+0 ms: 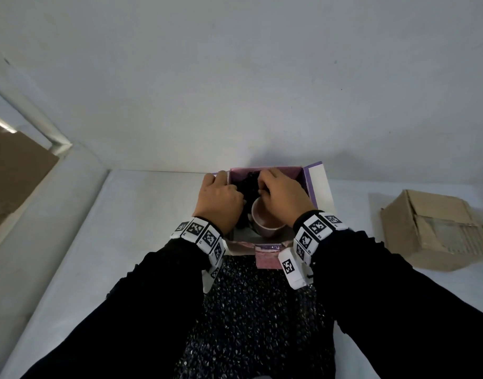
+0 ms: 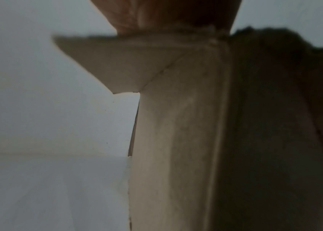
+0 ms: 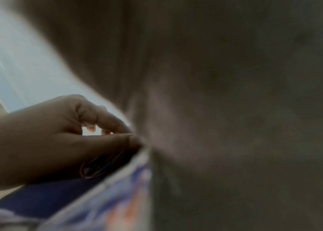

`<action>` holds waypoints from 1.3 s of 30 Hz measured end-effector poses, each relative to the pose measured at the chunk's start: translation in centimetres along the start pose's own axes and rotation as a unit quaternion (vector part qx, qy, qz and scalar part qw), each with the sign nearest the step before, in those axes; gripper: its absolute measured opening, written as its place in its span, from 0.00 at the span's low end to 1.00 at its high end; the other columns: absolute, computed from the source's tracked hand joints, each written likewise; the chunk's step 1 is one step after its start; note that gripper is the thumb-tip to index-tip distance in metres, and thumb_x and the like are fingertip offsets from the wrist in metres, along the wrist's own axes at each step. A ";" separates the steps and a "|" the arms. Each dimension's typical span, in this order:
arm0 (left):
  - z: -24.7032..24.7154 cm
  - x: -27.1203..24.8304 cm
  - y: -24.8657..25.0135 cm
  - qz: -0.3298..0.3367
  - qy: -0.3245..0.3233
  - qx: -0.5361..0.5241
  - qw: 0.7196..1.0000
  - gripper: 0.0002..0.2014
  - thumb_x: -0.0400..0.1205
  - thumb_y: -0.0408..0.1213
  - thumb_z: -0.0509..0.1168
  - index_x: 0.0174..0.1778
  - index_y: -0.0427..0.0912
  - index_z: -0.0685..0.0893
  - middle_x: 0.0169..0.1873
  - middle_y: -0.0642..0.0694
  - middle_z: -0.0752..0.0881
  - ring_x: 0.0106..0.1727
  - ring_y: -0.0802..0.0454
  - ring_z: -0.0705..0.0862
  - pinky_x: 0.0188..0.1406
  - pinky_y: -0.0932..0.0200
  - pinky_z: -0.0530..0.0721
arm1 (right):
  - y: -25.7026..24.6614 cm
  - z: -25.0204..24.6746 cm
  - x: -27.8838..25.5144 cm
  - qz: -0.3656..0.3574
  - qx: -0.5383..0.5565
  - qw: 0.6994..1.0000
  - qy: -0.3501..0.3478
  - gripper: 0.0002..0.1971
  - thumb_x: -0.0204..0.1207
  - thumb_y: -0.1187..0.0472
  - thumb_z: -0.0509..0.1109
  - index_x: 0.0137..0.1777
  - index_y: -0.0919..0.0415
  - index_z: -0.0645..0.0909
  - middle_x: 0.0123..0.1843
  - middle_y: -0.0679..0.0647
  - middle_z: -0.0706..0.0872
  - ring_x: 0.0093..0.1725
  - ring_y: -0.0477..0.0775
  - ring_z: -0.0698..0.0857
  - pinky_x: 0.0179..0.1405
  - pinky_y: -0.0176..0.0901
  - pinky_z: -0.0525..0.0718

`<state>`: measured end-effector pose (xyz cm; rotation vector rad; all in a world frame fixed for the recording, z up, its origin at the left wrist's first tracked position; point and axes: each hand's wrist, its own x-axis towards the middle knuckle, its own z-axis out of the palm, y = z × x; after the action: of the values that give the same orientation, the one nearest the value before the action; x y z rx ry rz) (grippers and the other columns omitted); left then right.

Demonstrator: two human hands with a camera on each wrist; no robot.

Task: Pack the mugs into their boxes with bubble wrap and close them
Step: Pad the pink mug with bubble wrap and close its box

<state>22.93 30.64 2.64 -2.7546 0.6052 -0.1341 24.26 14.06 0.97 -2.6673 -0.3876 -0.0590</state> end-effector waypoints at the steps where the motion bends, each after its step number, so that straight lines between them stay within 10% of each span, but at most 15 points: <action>1: 0.0 -0.1 0.0 0.000 -0.010 -0.002 1.000 0.19 0.85 0.50 0.53 0.43 0.49 0.89 0.41 0.54 0.88 0.57 0.44 0.73 0.55 0.47 0.66 | -0.1 0.1 0.0 -0.007 -0.033 0.999 -0.014 0.06 0.81 0.57 0.62 0.54 0.56 0.76 0.56 0.55 0.84 0.55 0.60 0.81 0.52 0.53 0.77; 6: -0.4 -1.5 0.2 0.000 -0.021 0.008 1.000 0.21 0.85 0.52 0.50 0.50 0.51 0.88 0.50 0.55 0.86 0.61 0.44 0.70 0.57 0.45 0.65 | -0.3 -0.2 -1.0 0.025 -0.128 0.988 -0.084 0.14 0.83 0.48 0.56 0.61 0.51 0.78 0.64 0.51 0.84 0.71 0.59 0.67 0.66 0.61 0.63; 17: -0.5 -11.2 1.2 0.008 0.179 -0.210 0.961 0.11 0.77 0.45 0.60 0.36 0.47 0.86 0.34 0.52 0.85 0.38 0.46 0.81 0.37 0.54 0.72 | -5.7 -3.0 -9.6 -0.136 0.091 0.984 0.073 0.08 0.78 0.57 0.65 0.55 0.52 0.80 0.47 0.45 0.85 0.45 0.46 0.83 0.43 0.47 0.84; 23: 3.0 -19.9 3.9 -0.017 -0.104 -0.193 0.976 0.16 0.79 0.57 0.59 0.55 0.55 0.84 0.56 0.52 0.81 0.60 0.47 0.79 0.56 0.50 0.76 | -6.2 2.1 -18.1 -0.122 0.060 0.989 0.050 0.03 0.76 0.57 0.68 0.48 0.54 0.80 0.40 0.46 0.83 0.39 0.49 0.81 0.38 0.49 0.82; 29: 6.1 -24.9 5.2 -0.008 -0.239 -0.243 0.940 0.44 0.70 0.68 0.68 0.80 0.55 0.64 0.79 0.52 0.61 0.76 0.45 0.63 0.71 0.44 0.74 | -5.9 8.0 -23.4 0.241 -0.080 0.960 -0.117 0.43 0.64 0.22 0.62 0.70 0.53 0.70 0.66 0.54 0.77 0.68 0.61 0.75 0.62 0.58 0.76; 36: 4.8 -25.3 5.5 -0.046 -0.206 -0.235 0.949 0.24 0.72 0.60 0.71 0.59 0.53 0.76 0.66 0.50 0.69 0.67 0.46 0.71 0.61 0.46 0.79 | -6.9 8.5 -24.2 0.144 0.025 0.989 0.001 0.07 0.75 0.55 0.72 0.51 0.52 0.80 0.53 0.53 0.80 0.56 0.60 0.78 0.53 0.52 0.76; 39: 3.6 -24.8 5.1 -0.080 -0.057 -0.224 0.970 0.35 0.68 0.62 0.71 0.68 0.52 0.69 0.69 0.48 0.66 0.69 0.44 0.69 0.65 0.48 0.74 | -7.1 6.7 -23.6 0.097 0.167 0.981 0.033 0.07 0.77 0.66 0.68 0.51 0.55 0.77 0.49 0.52 0.82 0.48 0.56 0.82 0.47 0.51 0.80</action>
<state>-0.94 37.76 -2.97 -3.2190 0.4210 0.1439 -0.51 16.92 -4.51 -2.3504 -0.1026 -0.0211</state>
